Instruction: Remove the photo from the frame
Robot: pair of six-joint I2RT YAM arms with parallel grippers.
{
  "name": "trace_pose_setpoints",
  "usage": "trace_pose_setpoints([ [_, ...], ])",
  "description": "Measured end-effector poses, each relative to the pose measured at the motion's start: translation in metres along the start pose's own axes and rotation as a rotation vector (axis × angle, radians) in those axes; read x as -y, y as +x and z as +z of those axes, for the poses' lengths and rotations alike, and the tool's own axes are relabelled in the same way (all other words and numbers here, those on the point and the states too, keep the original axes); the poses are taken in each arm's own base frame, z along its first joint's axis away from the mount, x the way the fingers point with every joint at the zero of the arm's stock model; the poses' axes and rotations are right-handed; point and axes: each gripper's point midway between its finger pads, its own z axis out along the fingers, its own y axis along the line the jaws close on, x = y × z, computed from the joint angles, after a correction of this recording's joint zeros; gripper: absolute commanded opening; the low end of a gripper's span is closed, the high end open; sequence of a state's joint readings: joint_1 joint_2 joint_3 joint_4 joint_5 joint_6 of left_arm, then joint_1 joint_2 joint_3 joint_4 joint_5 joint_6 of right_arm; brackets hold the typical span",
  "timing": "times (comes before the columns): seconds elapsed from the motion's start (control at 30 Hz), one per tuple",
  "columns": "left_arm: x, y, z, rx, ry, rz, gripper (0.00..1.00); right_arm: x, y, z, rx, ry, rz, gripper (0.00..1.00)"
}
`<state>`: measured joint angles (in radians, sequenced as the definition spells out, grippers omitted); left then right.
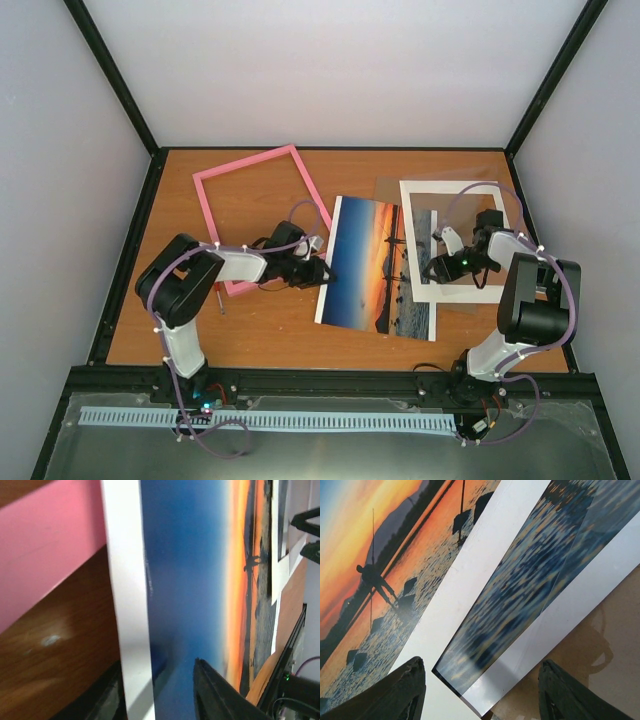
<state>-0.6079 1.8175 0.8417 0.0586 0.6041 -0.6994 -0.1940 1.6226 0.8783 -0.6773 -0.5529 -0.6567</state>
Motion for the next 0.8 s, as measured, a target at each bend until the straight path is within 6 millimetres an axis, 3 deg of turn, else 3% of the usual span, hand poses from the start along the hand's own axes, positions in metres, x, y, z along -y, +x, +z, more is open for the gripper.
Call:
trace_pose_setpoints([
  [0.1, 0.003, 0.000, 0.004, -0.007, 0.029, -0.005, 0.21, 0.000, 0.000, 0.000, 0.000, -0.002, 0.000, 0.60],
  [0.2, 0.009, -0.004, 0.007, -0.001, 0.071, -0.005, 0.02, -0.001, 0.000, 0.000, 0.001, -0.005, 0.001, 0.60],
  [0.47, 0.019, -0.012, -0.002, 0.031, 0.098, -0.012, 0.01, -0.008, 0.001, -0.006, -0.006, -0.025, 0.016, 0.62],
  [0.6, 0.037, -0.014, -0.039, 0.079, 0.075, 0.005, 0.01, -0.014, -0.024, -0.038, 0.066, 0.002, 0.001, 0.64],
  [0.8, 0.087, -0.029, -0.120, 0.228, 0.031, 0.099, 0.01, -0.034, -0.076, -0.111, 0.280, 0.110, -0.060, 0.71],
])
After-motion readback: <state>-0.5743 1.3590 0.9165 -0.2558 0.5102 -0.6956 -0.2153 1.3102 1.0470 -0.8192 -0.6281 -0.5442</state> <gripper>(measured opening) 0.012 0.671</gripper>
